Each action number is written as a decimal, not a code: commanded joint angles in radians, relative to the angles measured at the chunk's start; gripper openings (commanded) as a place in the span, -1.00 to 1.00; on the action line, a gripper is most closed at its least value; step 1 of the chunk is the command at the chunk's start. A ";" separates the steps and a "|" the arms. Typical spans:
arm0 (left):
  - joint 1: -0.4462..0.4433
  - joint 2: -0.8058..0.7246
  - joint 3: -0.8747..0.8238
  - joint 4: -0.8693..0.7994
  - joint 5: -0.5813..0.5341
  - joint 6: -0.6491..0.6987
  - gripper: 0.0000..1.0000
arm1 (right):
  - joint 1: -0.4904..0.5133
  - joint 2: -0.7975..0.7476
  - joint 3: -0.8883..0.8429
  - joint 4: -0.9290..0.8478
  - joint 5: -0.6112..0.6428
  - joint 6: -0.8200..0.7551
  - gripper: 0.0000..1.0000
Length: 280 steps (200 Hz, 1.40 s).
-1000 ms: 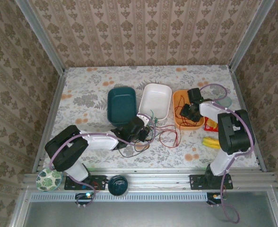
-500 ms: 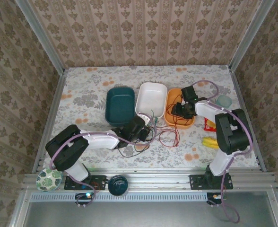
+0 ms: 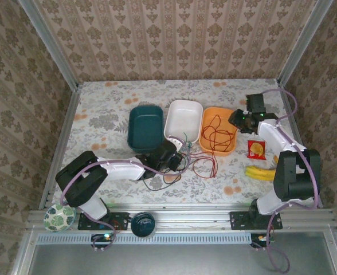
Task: Untangle the cables
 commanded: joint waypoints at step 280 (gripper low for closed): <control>-0.015 0.004 -0.005 -0.062 -0.009 0.026 -1.00 | -0.115 -0.010 -0.148 0.078 -0.173 0.163 -0.61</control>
